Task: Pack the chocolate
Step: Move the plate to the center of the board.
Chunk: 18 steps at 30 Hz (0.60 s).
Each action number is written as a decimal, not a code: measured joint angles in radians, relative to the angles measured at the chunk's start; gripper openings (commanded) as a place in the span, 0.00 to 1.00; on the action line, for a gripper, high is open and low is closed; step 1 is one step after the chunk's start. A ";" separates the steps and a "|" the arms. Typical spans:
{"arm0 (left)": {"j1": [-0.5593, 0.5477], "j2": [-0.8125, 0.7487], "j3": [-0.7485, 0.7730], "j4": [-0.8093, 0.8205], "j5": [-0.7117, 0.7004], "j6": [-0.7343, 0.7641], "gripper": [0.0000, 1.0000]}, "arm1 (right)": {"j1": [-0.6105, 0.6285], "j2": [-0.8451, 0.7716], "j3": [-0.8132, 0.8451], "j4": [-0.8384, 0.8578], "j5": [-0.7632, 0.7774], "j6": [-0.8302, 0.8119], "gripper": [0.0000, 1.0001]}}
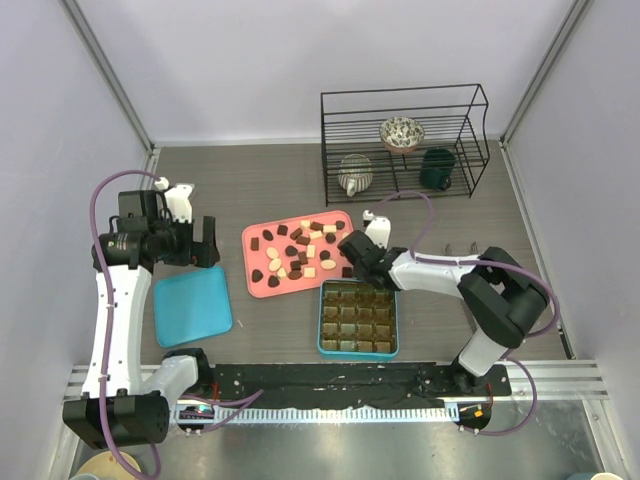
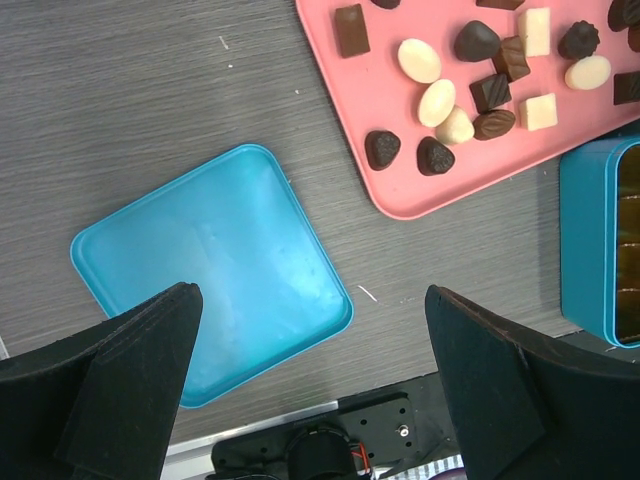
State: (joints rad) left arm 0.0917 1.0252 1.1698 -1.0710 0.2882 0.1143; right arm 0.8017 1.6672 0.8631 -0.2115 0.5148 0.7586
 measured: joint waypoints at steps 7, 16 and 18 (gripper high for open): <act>0.000 0.023 0.000 0.001 0.032 -0.001 1.00 | -0.057 -0.081 -0.085 -0.007 -0.006 0.048 0.08; 0.000 0.042 0.000 0.004 0.053 -0.001 1.00 | -0.146 -0.194 -0.187 -0.027 -0.012 0.074 0.05; 0.000 0.047 0.000 0.005 0.056 -0.001 1.00 | -0.164 -0.226 -0.214 -0.039 -0.012 0.087 0.05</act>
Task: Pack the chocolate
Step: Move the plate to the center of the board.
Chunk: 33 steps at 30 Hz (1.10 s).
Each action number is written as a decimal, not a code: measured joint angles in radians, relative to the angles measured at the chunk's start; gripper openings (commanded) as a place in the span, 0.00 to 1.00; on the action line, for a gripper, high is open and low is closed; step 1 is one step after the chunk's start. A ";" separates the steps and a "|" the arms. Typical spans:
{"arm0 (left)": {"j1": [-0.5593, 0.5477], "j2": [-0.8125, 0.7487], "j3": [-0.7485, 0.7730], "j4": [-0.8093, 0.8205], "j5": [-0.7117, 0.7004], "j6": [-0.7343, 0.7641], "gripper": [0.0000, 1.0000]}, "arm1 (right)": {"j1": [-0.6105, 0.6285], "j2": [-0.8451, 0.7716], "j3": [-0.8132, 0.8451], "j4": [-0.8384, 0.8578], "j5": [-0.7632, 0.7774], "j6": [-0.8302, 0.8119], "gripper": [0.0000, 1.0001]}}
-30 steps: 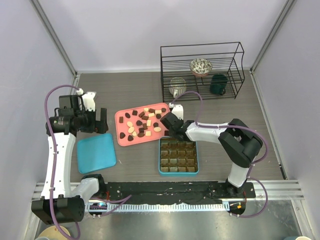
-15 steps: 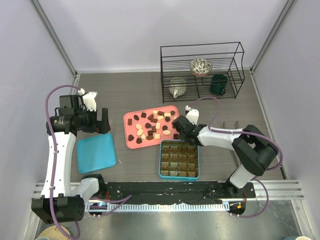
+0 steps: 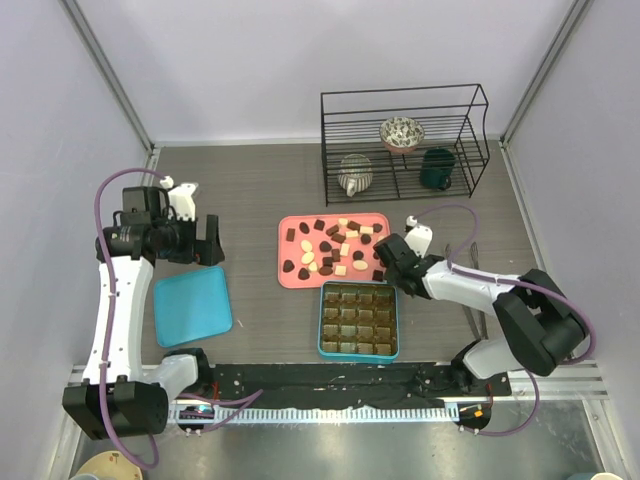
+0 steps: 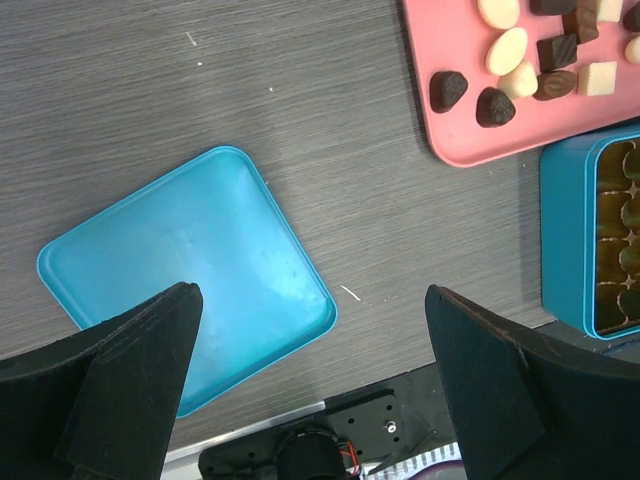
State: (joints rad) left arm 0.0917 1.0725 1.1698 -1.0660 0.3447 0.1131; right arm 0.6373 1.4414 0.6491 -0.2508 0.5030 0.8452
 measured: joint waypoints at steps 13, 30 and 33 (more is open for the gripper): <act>0.000 0.023 0.000 0.011 0.021 0.004 1.00 | -0.040 -0.117 -0.084 -0.068 -0.007 0.114 0.39; 0.000 0.025 -0.017 0.021 0.023 0.033 1.00 | -0.107 -0.294 0.099 -0.415 0.026 -0.083 0.29; 0.000 0.025 -0.017 0.023 0.023 0.034 1.00 | -0.096 -0.343 0.094 -0.465 -0.022 -0.071 0.24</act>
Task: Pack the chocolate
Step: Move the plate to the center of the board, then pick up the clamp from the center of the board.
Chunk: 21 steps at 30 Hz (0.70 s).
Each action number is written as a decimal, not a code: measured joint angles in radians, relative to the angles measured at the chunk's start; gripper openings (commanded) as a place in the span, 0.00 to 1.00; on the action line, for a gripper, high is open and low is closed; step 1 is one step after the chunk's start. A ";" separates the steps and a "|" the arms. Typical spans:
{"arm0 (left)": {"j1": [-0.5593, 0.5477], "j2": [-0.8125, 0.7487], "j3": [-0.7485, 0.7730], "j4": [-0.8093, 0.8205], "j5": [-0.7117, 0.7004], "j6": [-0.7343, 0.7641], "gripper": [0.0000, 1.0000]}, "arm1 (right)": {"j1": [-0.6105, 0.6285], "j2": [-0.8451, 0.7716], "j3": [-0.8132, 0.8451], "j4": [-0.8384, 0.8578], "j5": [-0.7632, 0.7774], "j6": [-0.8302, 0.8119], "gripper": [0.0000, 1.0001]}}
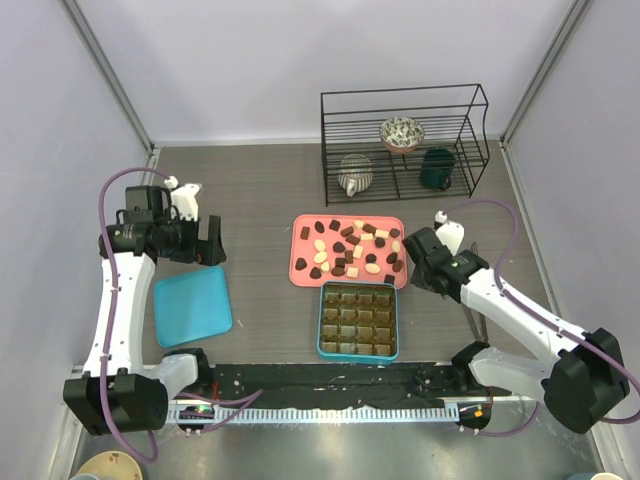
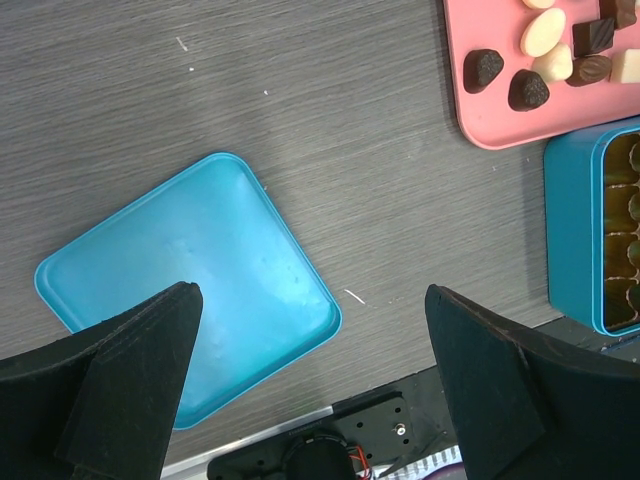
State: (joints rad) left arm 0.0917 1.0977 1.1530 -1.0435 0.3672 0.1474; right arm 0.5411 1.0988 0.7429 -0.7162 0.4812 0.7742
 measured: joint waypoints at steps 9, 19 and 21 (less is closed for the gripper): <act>0.000 0.002 -0.014 0.016 0.000 0.000 1.00 | 0.111 0.008 -0.064 -0.063 -0.096 0.094 0.20; 0.000 0.003 -0.014 0.020 0.000 0.000 1.00 | 0.228 0.111 -0.082 -0.001 -0.101 0.200 0.18; 0.000 0.005 -0.014 0.020 0.000 0.000 1.00 | 0.244 0.124 -0.082 0.007 -0.100 0.220 0.18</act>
State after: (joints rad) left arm 0.0917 1.1027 1.1389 -1.0233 0.3672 0.1474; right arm 0.7849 1.2232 0.6605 -0.7094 0.3813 0.9947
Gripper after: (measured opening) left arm 0.996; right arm 0.182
